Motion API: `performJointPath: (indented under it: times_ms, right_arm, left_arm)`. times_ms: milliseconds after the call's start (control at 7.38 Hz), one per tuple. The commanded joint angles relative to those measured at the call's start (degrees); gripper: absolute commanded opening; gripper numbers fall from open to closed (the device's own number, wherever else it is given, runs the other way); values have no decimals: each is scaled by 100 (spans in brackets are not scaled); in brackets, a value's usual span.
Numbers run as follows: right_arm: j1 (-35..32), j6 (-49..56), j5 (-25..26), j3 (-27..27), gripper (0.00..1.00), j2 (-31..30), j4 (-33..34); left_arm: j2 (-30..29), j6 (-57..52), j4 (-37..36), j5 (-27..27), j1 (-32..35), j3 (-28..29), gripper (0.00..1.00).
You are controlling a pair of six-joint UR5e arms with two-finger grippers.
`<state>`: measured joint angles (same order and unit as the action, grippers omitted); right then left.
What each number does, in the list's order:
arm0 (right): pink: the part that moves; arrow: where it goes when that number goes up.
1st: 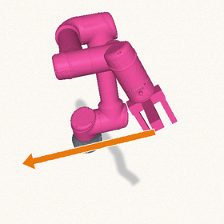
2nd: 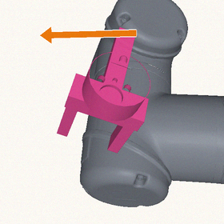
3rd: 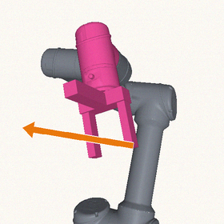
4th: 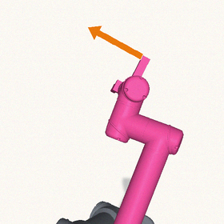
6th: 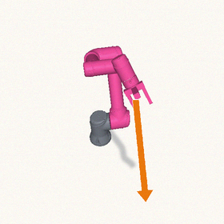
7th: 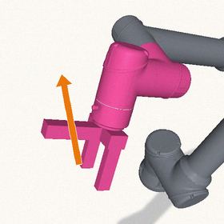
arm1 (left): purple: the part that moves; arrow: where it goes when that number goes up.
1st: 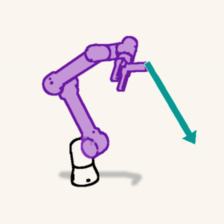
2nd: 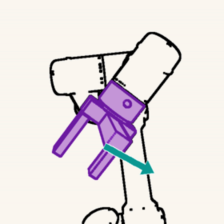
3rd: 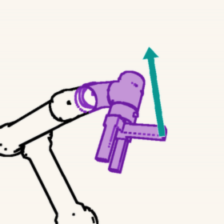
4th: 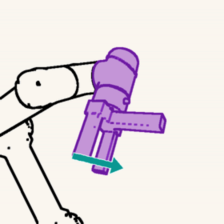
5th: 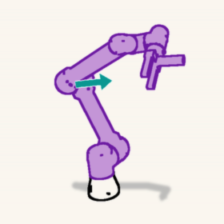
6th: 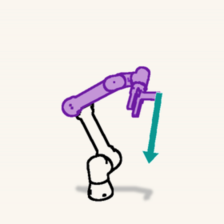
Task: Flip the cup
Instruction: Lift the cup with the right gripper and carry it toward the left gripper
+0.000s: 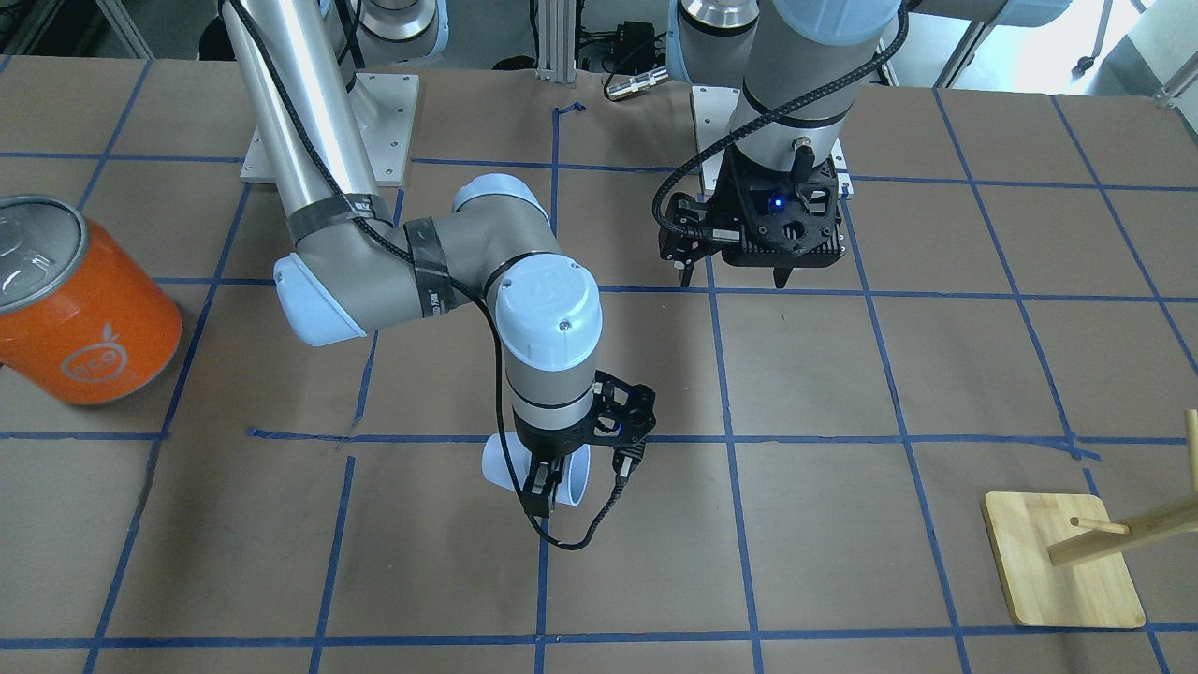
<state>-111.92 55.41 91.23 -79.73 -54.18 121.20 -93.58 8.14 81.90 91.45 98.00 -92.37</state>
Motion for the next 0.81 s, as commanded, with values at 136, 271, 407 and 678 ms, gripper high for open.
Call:
performJointPath:
  times_ms: [136, 271, 407, 678]
  right_arm:
    - [-172, 619, 132, -7, 0, 250, 387]
    - [-199, 629, 132, -7, 0, 241, 360]
    - [-295, 612, 254, 2, 0, 259, 369]
    - [-357, 533, 360, 2, 0, 250, 334]
  left_arm:
    - [-20, 21, -7, -5, 0, 0, 100]
    - [-29, 21, -7, -5, 9, 0, 100]
    - [-29, 21, -7, -5, 9, 0, 100]
    - [-29, 30, -7, -5, 9, 0, 100]
